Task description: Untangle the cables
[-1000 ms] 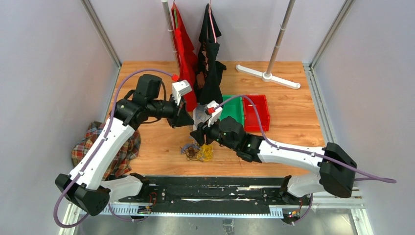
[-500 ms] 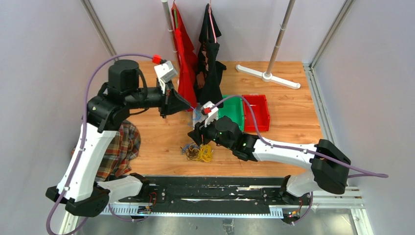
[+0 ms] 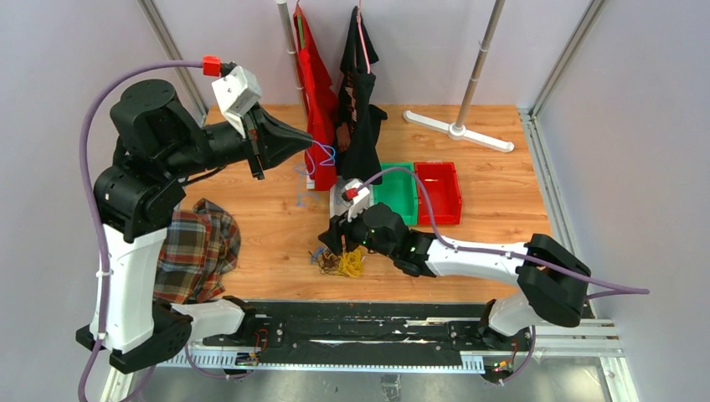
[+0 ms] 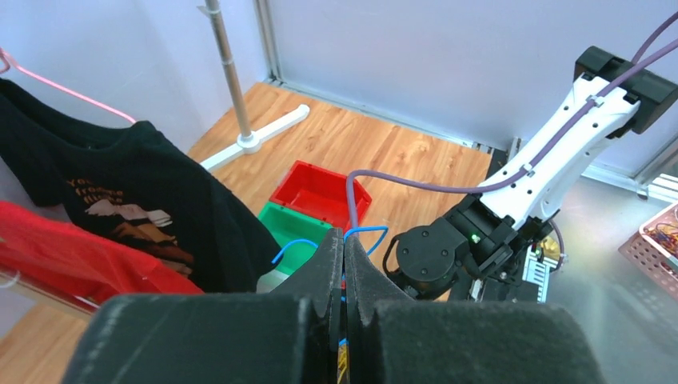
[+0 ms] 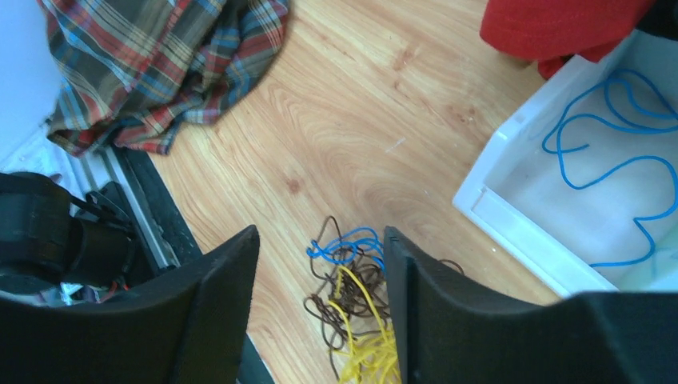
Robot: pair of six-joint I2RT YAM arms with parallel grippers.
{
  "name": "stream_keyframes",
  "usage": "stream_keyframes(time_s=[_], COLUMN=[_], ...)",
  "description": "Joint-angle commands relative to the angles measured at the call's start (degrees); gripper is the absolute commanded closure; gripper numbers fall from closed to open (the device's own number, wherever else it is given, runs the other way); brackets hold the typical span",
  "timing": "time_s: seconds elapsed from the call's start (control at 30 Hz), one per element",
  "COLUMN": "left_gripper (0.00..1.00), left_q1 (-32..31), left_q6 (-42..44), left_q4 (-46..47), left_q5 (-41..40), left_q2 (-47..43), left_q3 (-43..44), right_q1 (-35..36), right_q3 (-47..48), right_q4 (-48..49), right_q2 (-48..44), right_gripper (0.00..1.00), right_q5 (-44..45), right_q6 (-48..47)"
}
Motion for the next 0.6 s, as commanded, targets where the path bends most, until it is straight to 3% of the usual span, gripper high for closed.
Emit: stream_keyframes(time_s=[0.0,0.1,0.3,0.57], left_gripper=[1.00,0.99,0.99,0.99], left_q1=[0.1,0.1,0.1,0.1], left_q6=[0.5,1.7,3.7,4.2], left_q4=[1.0,2.9,7.1,14.1], left_q5=[-1.6,-2.2,-3.6,-5.4], left_q2=[0.6,-0.4,0.6,6.7], left_q3=[-4.2,-11.6,-22.3,-27.6], right_q1=[-1.6,-3.6,-8.4,-11.0], right_q3=[-3.3,-5.8,-10.2,-11.3], right_q4=[1.3,0.4,-4.1,-13.1], right_q2=[-3.3,-8.9,-18.9,-23.6], right_gripper=[0.37,0.32,0.30,0.31], right_q5=[0.7,1.0,3.2,13.8], right_q6=[0.7,0.5,0.5,1.8])
